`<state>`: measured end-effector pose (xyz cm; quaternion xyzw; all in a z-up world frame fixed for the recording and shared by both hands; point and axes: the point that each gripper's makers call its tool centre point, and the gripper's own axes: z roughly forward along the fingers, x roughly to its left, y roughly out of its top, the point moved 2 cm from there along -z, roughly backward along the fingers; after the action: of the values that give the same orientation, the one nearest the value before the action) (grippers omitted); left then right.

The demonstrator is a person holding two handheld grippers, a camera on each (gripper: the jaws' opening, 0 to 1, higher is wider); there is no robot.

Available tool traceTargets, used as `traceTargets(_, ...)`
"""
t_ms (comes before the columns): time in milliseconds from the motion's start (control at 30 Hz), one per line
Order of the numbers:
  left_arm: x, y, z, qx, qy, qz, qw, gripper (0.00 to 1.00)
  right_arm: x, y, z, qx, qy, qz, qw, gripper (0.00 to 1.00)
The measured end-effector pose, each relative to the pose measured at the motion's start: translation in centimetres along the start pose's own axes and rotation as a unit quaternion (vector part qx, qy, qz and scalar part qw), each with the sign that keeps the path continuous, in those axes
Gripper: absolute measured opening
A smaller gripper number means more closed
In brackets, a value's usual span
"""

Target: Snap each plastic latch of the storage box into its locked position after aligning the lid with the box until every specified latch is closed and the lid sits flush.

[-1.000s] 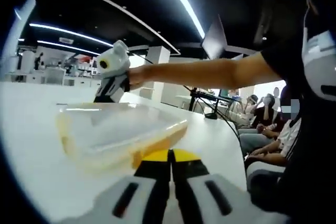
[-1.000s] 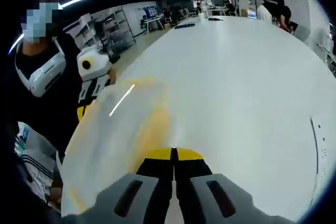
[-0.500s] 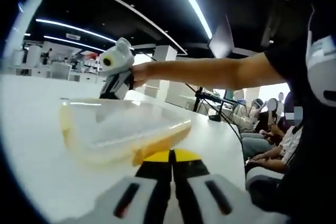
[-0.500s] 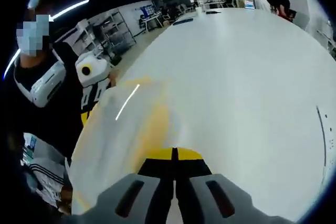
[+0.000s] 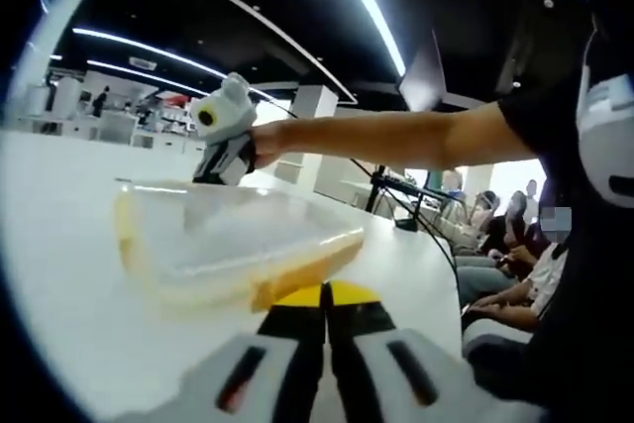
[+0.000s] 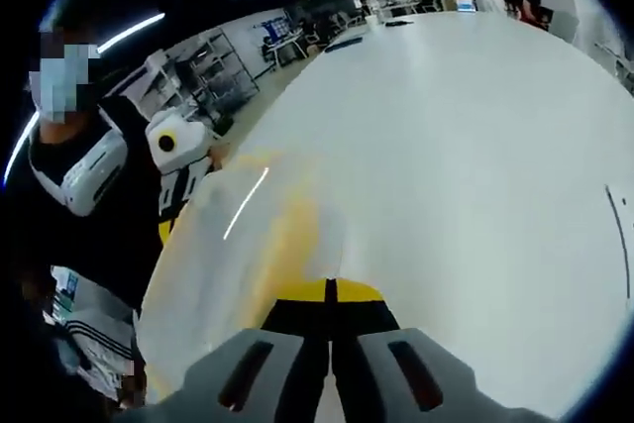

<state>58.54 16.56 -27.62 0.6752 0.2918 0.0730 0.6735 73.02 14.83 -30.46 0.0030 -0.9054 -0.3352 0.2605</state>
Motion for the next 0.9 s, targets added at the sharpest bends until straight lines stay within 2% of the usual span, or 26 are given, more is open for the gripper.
traceTargets(33,0.2,0.1,-0.2,-0.011,0.002,-0.006,0.9999,0.0,-1.2,0.0,0.2,-0.005,-0.031,0.021,0.9993,0.0)
traceTargets(67,0.2,-0.4,-0.2,-0.001,0.001,-0.01,0.9999,0.0,-0.8,0.1,0.0,-0.011,-0.022,-0.005,0.9997,0.0)
traceTargets(100,0.9,-1.4,-0.3,0.026,0.019,-0.001,0.9995,0.0,-0.5,0.0,-0.1,-0.006,-0.02,0.005,0.9998,0.0)
traceTargets(133,0.8,-1.3,-0.2,0.011,0.009,-0.018,0.9997,0.0,-0.3,-0.1,-0.2,-0.008,-0.023,0.003,0.9997,0.0)
traceTargets(167,0.5,-1.0,-0.1,-0.005,0.0,-0.051,0.9987,0.0,-0.4,-0.1,-0.3,-0.011,-0.022,0.005,0.9997,0.0)
traceTargets(267,0.7,-1.1,-0.1,0.018,0.007,-0.021,0.9996,0.0,-0.4,-0.1,-0.2,-0.013,-0.022,0.005,0.9997,0.0)
traceTargets(300,0.4,-0.8,0.0,0.008,-0.005,-0.021,0.9997,0.0,-0.5,-0.1,-0.2,-0.013,-0.022,0.003,0.9997,0.0)
traceTargets(400,0.3,-0.9,-0.3,-0.006,-0.011,-0.029,0.9995,0.0,-0.7,-0.1,-0.3,-0.021,-0.027,-0.016,0.9993,0.0)
traceTargets(433,0.2,-0.8,-0.1,-0.009,-0.012,-0.032,0.9994,0.0,-0.9,0.1,-0.3,-0.029,-0.03,-0.042,0.9982,0.0)
traceTargets(467,0.0,-0.6,0.0,-0.025,-0.014,-0.044,0.9986,0.0,-1.2,0.4,-0.4,-0.038,-0.042,-0.083,0.9949,0.0)
traceTargets(533,0.1,-0.6,-0.2,-0.019,-0.012,-0.049,0.9985,0.0,-1.5,0.1,-0.5,-0.032,-0.065,-0.116,0.9905,0.0)
traceTargets(567,0.1,-0.6,-0.4,-0.018,-0.011,-0.05,0.9985,0.0,-1.6,0.0,-0.5,-0.033,-0.075,-0.121,0.9893,0.0)
traceTargets(600,0.2,-0.5,-0.7,-0.017,-0.009,-0.048,0.9986,0.0,-1.8,0.3,-0.9,-0.046,-0.101,-0.129,0.9853,0.0)
traceTargets(700,0.7,-0.2,-1.7,-0.016,-0.001,-0.045,0.9989,0.0,-2.2,1.0,-2.3,-0.082,-0.17,-0.152,0.9703,0.0)
traceTargets(767,0.8,-0.1,-2.2,-0.016,0.003,-0.042,0.999,0.0,-2.1,1.5,-3.1,-0.094,-0.198,-0.161,0.9622,0.0)
traceTargets(833,0.9,0.1,-2.7,-0.019,0.007,-0.036,0.9991,0.0,-1.9,1.7,-3.6,-0.106,-0.213,-0.157,0.9586,0.0)
traceTargets(900,1.3,0.7,-3.1,-0.03,0.019,-0.025,0.999,0.0,-1.5,2.3,-4.7,-0.124,-0.242,-0.166,0.9481,0.0)
